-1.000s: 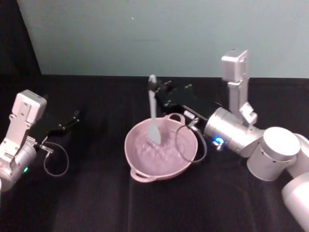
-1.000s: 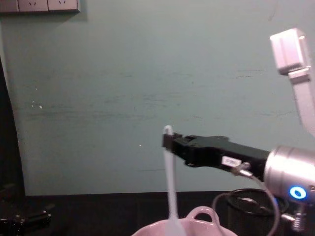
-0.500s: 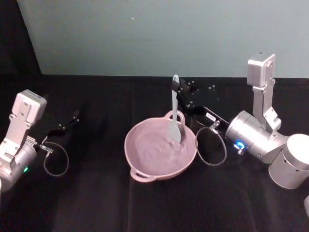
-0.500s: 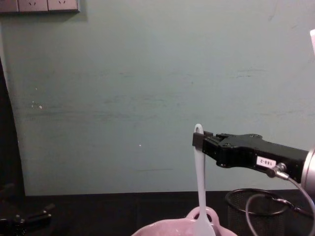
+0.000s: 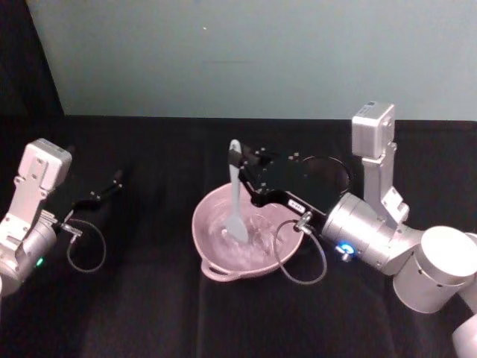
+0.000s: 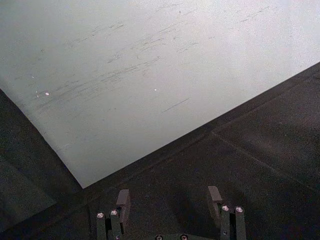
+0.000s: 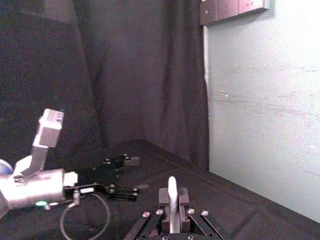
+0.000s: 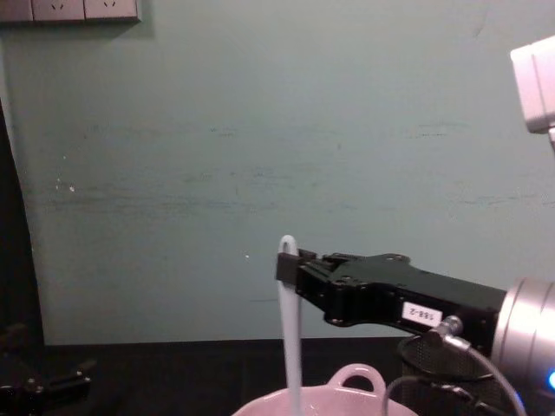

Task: Use the one hand to pick up the spoon and stir the clear water in the bowl.

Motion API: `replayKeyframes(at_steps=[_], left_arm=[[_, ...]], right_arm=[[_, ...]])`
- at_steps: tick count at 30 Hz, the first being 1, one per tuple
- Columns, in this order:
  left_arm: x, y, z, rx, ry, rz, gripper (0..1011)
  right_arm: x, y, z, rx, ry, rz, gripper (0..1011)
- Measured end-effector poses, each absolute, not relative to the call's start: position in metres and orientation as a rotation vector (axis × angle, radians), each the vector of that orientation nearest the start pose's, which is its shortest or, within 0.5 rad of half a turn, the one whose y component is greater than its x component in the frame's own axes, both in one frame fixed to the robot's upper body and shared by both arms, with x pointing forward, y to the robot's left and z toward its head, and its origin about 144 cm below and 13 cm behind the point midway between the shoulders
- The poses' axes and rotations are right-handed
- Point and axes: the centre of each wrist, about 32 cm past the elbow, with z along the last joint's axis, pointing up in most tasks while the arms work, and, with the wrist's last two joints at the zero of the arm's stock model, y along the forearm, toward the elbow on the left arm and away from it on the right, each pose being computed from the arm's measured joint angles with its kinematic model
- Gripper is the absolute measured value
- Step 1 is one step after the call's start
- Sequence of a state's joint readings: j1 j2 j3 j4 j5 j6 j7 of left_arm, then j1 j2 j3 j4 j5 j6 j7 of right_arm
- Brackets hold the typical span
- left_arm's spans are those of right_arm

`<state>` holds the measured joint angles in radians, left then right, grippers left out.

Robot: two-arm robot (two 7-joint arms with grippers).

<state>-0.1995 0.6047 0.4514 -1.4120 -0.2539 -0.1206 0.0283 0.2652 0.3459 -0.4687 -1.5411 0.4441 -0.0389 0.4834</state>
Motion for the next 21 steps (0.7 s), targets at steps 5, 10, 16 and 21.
replayKeyframes(at_steps=[5,10,16,21], left_arm=[[0.489,0.31,1.14,0.304,-0.285,1.248,1011],[0.489,0.31,1.14,0.304,-0.285,1.248,1011],[0.489,0.31,1.14,0.304,-0.285,1.248,1011],[0.489,0.31,1.14,0.304,-0.285,1.248,1011]], right_arm=[[0.504,-0.184,1.19,0.101,-0.046,-0.638,110],[0.509,-0.178,1.192,0.122,-0.042,-0.627,110],[0.524,-0.176,1.189,0.15,-0.013,-0.646,110],[0.537,-0.181,1.186,0.157,-0.003,-0.687,110]])
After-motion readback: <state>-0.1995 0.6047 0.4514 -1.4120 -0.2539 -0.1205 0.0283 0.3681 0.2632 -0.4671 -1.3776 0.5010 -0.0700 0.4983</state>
